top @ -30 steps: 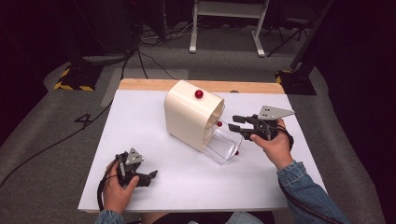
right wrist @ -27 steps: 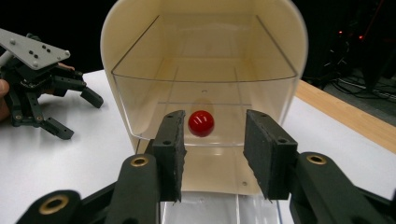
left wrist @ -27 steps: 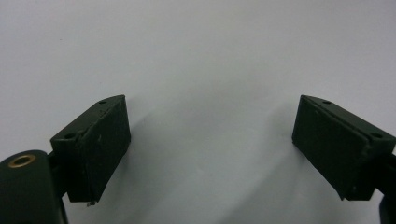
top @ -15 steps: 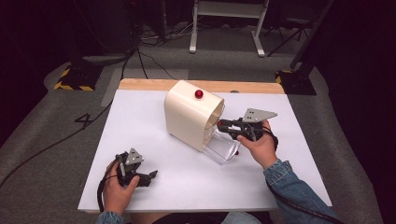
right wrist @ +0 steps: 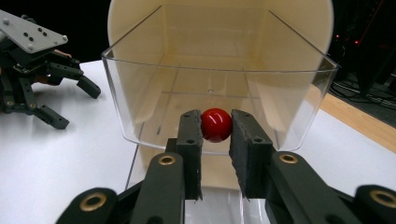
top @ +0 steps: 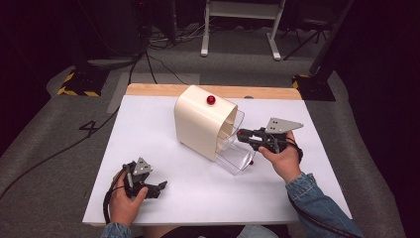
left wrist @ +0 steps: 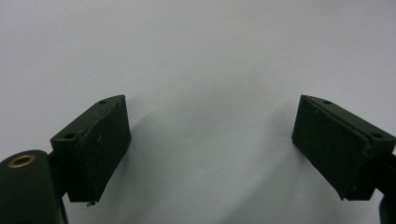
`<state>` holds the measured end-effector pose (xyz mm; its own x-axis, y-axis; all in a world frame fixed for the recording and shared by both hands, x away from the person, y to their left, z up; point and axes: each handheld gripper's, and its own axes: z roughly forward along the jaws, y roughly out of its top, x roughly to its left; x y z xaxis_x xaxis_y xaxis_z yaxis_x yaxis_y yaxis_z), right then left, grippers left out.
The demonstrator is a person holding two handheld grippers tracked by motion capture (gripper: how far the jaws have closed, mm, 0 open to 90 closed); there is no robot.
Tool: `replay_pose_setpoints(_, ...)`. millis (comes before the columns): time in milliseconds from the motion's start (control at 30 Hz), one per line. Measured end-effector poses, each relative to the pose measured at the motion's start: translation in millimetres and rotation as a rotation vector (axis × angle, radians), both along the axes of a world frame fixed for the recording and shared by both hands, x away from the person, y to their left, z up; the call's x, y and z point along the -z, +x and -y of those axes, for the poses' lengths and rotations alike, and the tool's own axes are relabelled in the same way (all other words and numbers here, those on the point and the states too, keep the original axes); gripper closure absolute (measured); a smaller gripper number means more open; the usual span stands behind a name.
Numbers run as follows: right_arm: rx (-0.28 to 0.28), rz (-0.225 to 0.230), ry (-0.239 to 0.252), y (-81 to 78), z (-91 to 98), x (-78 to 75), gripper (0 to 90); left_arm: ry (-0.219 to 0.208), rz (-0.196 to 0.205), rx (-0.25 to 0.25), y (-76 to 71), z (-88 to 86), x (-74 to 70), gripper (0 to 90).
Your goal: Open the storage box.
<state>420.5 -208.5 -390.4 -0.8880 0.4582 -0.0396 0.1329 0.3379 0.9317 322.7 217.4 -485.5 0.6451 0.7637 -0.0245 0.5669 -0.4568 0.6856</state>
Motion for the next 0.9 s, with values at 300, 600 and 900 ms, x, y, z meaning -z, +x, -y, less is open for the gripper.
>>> replay_pose_setpoints(300,0.021,-0.004,0.015,-15.7,23.6,0.6,74.7,-0.001,0.002,0.001,0.6,-0.3,0.0,11.8)
replay_pose_setpoints(600,0.035,-0.005,0.006,-24.8,36.4,2.6,74.7,-0.01,-0.005,0.003,1.2,-0.5,0.0,10.9)
replay_pose_setpoints(900,0.039,-0.023,0.014,-26.2,41.6,8.8,74.5,-0.007,-0.003,0.003,1.0,-0.3,0.1,10.8)
